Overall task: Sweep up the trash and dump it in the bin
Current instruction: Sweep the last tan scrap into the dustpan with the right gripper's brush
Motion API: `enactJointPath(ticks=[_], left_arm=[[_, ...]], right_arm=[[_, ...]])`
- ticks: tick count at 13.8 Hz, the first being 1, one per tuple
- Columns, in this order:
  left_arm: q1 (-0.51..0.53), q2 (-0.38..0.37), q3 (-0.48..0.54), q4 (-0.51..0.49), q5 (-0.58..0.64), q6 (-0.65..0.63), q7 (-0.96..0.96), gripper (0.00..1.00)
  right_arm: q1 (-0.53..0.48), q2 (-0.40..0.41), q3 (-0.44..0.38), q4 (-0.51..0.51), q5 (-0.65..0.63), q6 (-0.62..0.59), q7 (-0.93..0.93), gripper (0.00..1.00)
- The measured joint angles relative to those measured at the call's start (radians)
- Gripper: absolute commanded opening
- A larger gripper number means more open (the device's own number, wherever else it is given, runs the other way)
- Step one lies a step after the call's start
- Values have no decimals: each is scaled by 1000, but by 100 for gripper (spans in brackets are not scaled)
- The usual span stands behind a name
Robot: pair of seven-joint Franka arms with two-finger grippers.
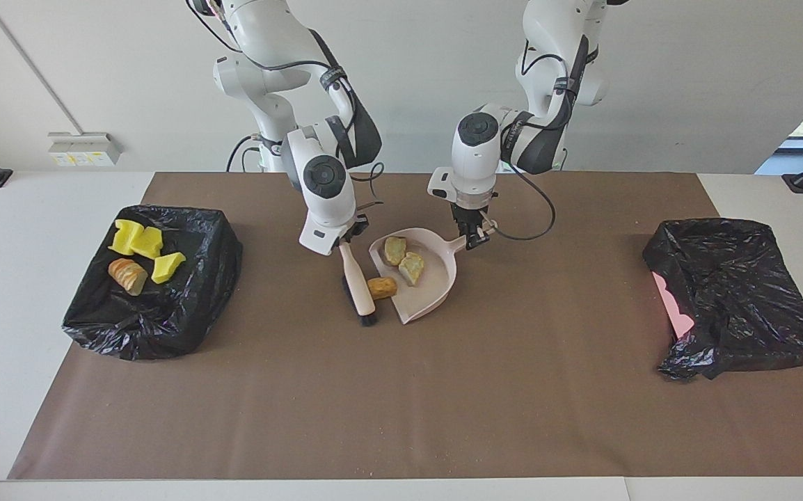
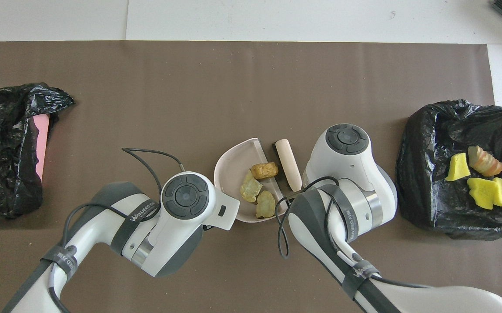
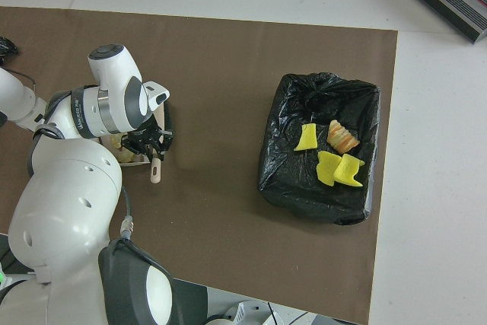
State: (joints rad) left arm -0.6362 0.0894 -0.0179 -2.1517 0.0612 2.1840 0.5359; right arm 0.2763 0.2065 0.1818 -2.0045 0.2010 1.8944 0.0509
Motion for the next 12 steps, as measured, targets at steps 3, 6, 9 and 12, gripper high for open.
enactJointPath(ticks=[3,6,9,12], left_arm=[[1,0,0,0,0,0,0,0],[21,0,2,0,0,0,9,0],[59,0,3,2,0,2,72,0],[123,-8,6,24,4,2,168,0]], right_arm=[[43,-5,1,1,87,1,1,0],[44,-19,0,3,32,1,77,0],[43,-89,-2,7,-19,-37,270,0],[51,-183,0,2,-30,-126,398,0]])
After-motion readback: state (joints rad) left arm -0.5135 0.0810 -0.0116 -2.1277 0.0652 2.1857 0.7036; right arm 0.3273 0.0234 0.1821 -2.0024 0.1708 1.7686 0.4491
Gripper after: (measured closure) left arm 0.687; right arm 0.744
